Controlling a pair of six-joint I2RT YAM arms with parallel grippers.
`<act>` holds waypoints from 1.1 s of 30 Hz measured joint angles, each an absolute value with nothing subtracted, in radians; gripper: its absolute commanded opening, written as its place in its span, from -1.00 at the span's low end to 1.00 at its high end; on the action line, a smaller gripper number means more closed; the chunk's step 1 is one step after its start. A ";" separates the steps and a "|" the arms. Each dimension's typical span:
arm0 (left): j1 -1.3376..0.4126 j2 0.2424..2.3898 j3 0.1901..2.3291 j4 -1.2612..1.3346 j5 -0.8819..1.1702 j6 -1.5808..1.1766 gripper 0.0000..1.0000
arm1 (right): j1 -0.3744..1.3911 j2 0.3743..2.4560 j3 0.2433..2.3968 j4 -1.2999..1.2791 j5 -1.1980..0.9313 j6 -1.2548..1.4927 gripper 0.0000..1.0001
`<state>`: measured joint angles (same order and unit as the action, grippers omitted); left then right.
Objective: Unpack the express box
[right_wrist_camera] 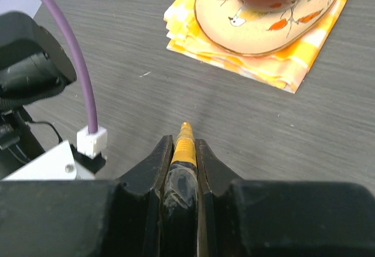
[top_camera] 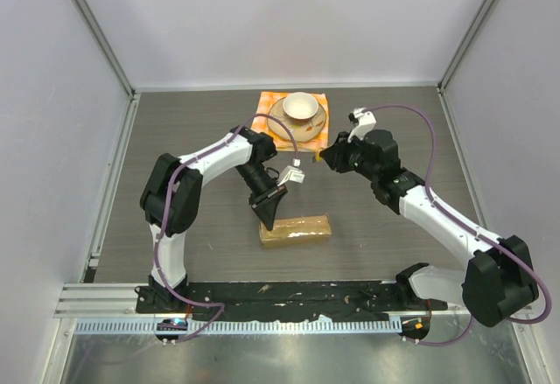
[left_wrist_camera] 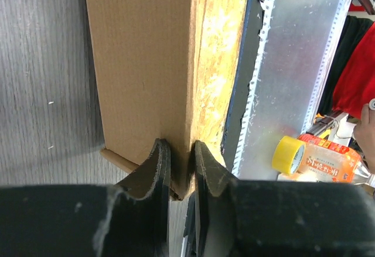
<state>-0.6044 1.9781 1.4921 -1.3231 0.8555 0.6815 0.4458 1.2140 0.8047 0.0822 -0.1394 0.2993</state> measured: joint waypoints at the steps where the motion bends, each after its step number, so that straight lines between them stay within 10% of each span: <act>1: -0.601 1.978 1.495 -1.324 0.856 0.681 -0.55 | 0.446 1.204 0.793 0.078 -0.142 0.302 -0.99; 17: -0.599 1.921 1.507 -1.326 0.837 0.629 0.99 | 0.446 1.139 0.720 0.070 -0.176 0.337 -0.99; 33: -0.589 1.327 1.069 -0.828 0.670 0.376 1.00 | 0.446 1.079 0.720 0.033 -0.171 0.327 -0.99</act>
